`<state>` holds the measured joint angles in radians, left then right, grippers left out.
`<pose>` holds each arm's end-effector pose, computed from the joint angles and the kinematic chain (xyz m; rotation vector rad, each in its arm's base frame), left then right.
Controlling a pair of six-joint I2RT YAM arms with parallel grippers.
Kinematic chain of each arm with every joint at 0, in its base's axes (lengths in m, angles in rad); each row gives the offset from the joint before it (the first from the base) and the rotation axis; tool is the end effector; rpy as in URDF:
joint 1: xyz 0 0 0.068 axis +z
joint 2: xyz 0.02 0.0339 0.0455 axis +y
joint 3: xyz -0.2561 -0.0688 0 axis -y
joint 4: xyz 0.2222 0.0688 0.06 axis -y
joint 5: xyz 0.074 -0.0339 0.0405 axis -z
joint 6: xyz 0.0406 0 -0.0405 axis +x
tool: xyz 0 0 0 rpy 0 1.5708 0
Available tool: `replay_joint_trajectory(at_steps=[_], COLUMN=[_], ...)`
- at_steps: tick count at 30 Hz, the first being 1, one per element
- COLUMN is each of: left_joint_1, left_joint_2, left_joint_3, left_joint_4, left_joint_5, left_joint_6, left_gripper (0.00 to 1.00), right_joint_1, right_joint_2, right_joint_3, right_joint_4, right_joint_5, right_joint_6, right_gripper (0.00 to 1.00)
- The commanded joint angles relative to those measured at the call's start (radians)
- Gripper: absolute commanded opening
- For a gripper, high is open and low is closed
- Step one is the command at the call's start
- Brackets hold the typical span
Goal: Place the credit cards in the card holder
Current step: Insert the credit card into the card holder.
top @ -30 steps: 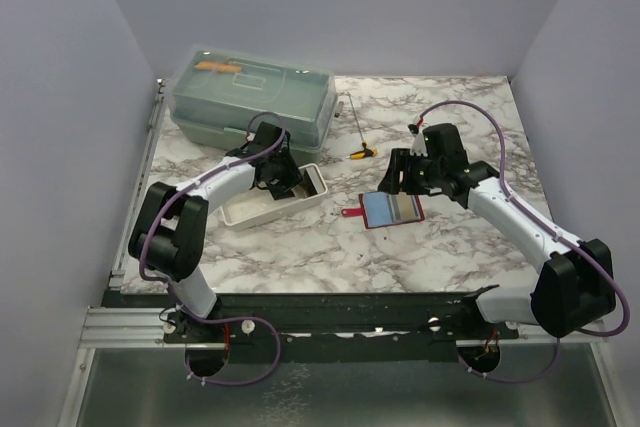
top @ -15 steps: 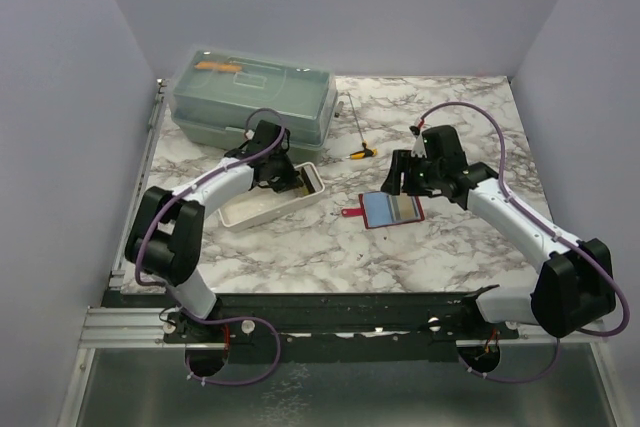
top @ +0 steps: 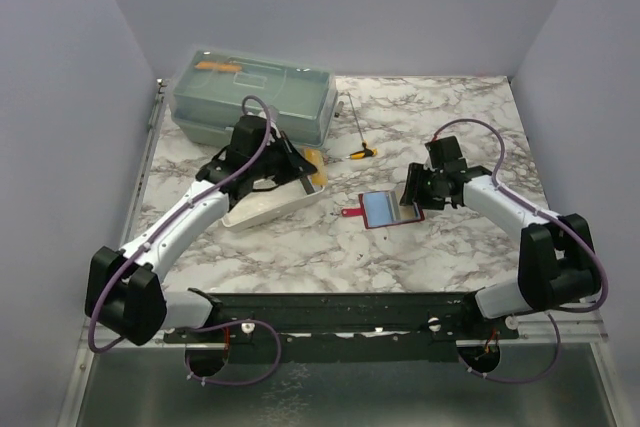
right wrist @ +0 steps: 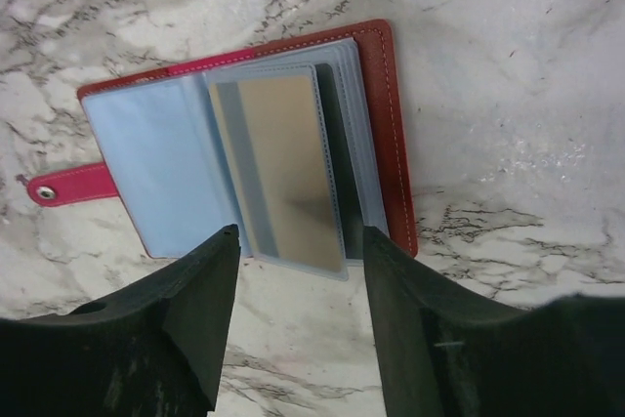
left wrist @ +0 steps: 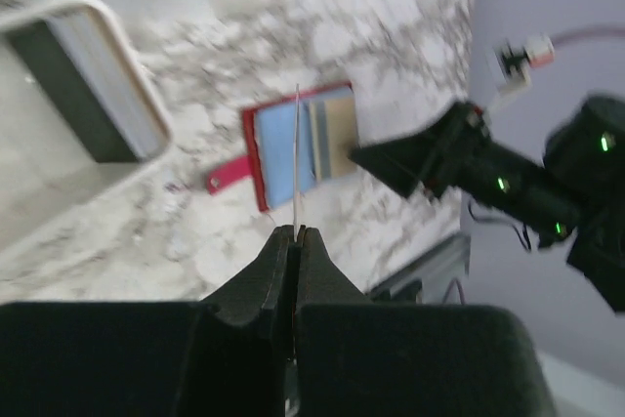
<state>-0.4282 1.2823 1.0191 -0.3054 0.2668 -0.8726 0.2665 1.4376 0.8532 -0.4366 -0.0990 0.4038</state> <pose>0.2436 -0.1230 0.2982 -0.3417 2.2787 -1.0075 0.2538 0.0734 0.1972 0.1438 2.6267 0.3671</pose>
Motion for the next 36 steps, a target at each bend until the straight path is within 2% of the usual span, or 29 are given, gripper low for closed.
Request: replay_joint_trajectory(at_steps=[1,4,9,18,26,30,36], left_joint_1=[-0.163,-0.244,-0.292,-0.316,-0.314,-0.307,-0.305], left_joint_2=[0.077,0.205,0.397,0.568,0.646,0.672,0.703], left_joint_3=[-0.020,0.021,0.055,0.132,0.147,0.158,0.157], left_joint_4=[0.137,0.180,0.299,0.337,0.385,0.381,0.422], left_joint_5=[0.206,0.252,0.313,0.269,0.226,0.223,0.247], left_joint_6=[0.062,0.057,-0.001,-0.036,-0.106,-0.128,-0.149], left_gripper=[0.00,0.00,0.00,0.00,0.00,0.00,0.00], right_joint_1=[-0.004,-0.004,-0.004,-0.004,-0.006,-0.017,-0.028], right_joint_2=[0.038,0.068,0.119,0.163,0.162,0.150,0.162], right_joint_3=[-0.021,-0.025,-0.035,-0.047,-0.071,-0.105,-0.098], right_joint_4=[0.041,0.064,0.093,0.111,0.117,0.149,0.150], right_joint_5=[0.042,0.051,0.085,0.075,0.032,-0.029,-0.041], right_joint_6=[0.001,-0.014,-0.026,-0.034,0.004,0.024,0.017], right_gripper=[0.51,0.41,0.22,0.08,0.01,0.00,0.00])
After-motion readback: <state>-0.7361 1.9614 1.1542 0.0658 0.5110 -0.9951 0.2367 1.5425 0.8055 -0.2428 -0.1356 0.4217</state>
